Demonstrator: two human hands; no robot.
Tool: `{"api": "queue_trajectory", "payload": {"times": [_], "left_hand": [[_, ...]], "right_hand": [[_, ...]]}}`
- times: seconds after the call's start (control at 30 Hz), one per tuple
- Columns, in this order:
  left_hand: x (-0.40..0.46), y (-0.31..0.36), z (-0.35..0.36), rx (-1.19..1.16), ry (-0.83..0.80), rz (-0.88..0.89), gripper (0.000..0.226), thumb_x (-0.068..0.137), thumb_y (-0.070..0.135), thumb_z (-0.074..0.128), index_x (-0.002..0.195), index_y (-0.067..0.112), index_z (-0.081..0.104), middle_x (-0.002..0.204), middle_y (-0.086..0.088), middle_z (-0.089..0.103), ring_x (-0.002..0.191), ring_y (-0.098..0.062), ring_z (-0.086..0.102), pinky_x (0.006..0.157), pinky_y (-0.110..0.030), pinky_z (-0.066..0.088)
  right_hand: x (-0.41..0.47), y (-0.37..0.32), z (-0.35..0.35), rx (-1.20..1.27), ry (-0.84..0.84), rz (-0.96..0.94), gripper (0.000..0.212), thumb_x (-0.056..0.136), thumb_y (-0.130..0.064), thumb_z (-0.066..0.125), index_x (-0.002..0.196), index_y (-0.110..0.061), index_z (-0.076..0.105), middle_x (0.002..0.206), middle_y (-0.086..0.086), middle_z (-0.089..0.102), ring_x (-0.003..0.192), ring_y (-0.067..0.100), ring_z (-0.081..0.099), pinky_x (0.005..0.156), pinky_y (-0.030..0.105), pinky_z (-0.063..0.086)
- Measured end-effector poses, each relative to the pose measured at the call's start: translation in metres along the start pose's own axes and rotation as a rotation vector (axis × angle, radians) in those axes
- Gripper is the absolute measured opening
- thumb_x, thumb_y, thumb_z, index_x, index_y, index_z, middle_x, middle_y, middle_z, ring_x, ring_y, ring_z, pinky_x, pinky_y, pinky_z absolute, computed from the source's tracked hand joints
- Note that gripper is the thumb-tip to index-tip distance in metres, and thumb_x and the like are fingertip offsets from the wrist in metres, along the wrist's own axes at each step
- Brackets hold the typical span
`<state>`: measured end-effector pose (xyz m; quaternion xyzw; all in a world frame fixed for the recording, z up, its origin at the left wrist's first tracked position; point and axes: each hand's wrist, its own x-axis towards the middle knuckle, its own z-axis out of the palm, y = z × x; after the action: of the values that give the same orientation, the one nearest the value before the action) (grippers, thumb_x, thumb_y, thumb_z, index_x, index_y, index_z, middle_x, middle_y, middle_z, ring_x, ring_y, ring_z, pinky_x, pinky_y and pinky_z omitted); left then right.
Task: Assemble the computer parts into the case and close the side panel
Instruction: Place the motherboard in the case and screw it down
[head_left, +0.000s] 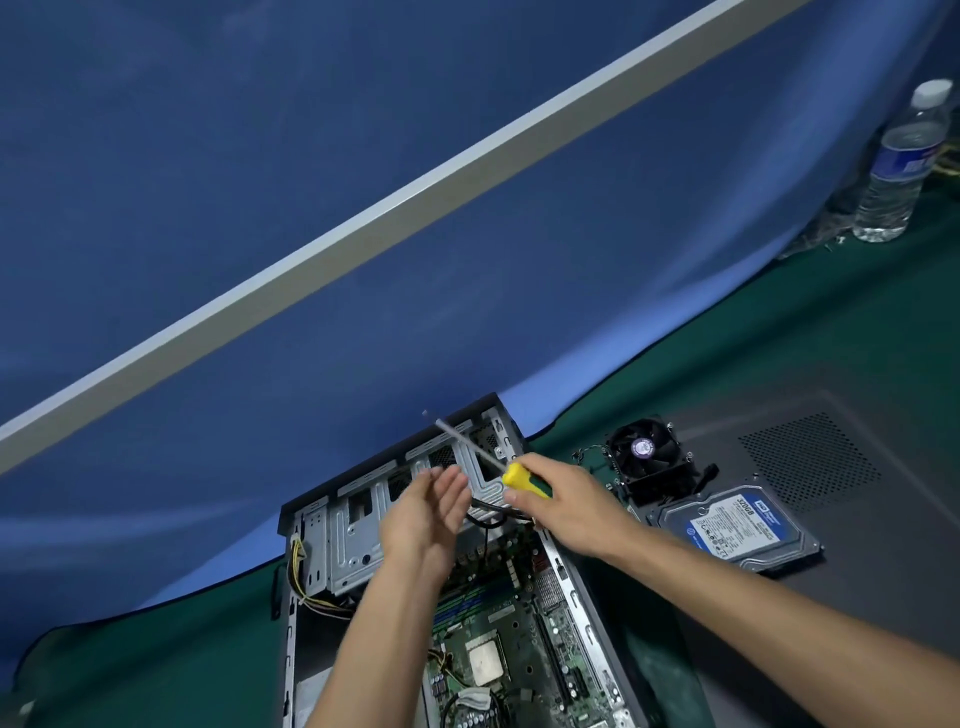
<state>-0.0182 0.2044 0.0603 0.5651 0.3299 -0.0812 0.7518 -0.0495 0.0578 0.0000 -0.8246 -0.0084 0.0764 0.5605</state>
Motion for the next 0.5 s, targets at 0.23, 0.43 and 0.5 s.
{"api": "queue_trajectory", "payload": {"times": [0.23,0.43,0.5], "left_hand": [[0.009,0.012,-0.019,-0.169,-0.027,0.051,0.021,0.099,0.017,0.045,0.085,0.006,0.055,0.109,-0.017,0.061,0.082,-0.023,0.064,0.085,-0.04,0.047],[0.009,0.009,-0.029,-0.281,-0.056,-0.005,0.022,0.099,0.017,0.045,0.086,0.005,0.057,0.096,-0.013,0.065,0.085,-0.022,0.064,0.087,-0.041,0.046],[0.008,0.006,-0.031,-0.294,-0.057,0.0,0.021,0.098,0.017,0.046,0.088,0.004,0.058,0.091,-0.014,0.067,0.086,-0.023,0.064,0.088,-0.042,0.047]], "right_hand": [[-0.005,-0.003,-0.003,-0.268,-0.043,0.007,0.039,0.083,-0.067,0.051,0.106,-0.038,0.065,0.101,-0.009,0.069,0.09,0.017,0.063,0.07,0.027,0.043],[-0.004,-0.006,0.003,-0.257,-0.056,-0.002,0.036,0.084,-0.066,0.052,0.093,-0.036,0.067,0.072,-0.009,0.066,0.067,0.01,0.059,0.061,0.024,0.044],[-0.004,-0.008,0.008,-0.284,-0.058,-0.023,0.032,0.084,-0.066,0.052,0.085,-0.037,0.066,0.058,-0.011,0.056,0.056,0.005,0.051,0.052,0.023,0.035]]}}
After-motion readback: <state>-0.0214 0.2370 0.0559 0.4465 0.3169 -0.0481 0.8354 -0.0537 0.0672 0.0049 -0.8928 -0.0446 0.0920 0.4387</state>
